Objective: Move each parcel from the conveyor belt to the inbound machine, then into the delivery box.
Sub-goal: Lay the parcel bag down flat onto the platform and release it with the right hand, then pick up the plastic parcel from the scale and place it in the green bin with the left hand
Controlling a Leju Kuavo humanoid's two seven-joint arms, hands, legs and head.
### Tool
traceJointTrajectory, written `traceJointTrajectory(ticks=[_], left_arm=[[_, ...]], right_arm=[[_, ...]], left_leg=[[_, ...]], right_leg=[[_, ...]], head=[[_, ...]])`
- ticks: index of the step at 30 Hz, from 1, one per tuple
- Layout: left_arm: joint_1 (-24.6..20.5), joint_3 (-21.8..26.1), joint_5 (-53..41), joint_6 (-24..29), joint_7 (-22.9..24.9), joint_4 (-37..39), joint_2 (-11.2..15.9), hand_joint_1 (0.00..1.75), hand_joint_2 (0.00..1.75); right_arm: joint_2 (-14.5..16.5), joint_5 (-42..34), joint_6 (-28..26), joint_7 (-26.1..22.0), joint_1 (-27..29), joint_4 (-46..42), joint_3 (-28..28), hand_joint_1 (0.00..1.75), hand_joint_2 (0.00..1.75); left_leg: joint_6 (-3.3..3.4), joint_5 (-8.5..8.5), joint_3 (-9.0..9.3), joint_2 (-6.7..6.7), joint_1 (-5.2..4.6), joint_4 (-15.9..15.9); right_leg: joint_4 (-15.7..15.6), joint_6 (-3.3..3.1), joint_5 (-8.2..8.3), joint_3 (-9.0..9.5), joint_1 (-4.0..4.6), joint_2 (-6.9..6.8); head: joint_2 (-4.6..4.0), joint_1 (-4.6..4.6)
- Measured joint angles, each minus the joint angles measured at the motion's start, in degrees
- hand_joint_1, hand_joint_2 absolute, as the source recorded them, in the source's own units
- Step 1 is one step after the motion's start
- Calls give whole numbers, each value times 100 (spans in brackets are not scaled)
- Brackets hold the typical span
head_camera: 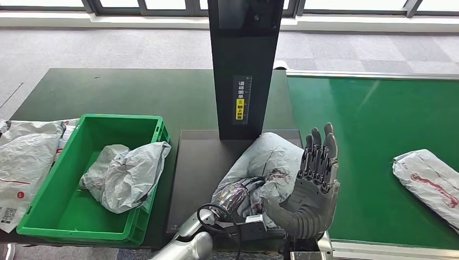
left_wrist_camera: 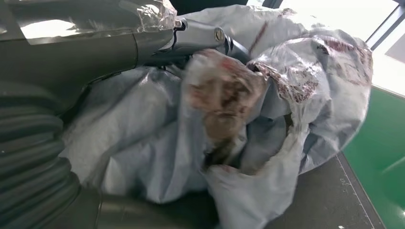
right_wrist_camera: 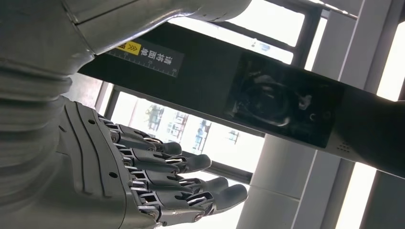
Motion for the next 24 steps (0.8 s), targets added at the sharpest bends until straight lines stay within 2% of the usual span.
traceJointTrajectory(ticks=[2,6,12,19,24], left_arm=[[-50,-39,17,25,2,78,-15,115,175],[-132,-80,31,62,3,185,-48,175,175],[-149,-75,-233,485,-73,212,-62,175,175],[-101,102,-366,666,-173,61,-61,175,175],[16,391,-91,963,-607,-221,-42,175,175]], right_arm=[[0,0,0,0,-4,0,0,0,175],[-2,0,0,0,-13,0,0,0,175],[-7,-21,33,0,-14,0,0,0,175],[-17,41,2,0,-1,-4,0,0,175],[-40,66,-39,0,55,-20,0,0,175]], left_leg=[[0,0,0,-1,0,0],[1,1,1,-1,0,0],[2,1,2,1,1,0],[1,1,0,0,1,-1],[1,1,-5,1,1,-1]], right_leg=[[0,0,0,1,0,-1],[0,0,0,2,1,-1],[1,0,0,4,1,-1],[1,0,0,2,1,-1],[2,0,0,-2,2,-1]], head=[[0,0],[0,0],[0,0],[0,0],[0,0]])
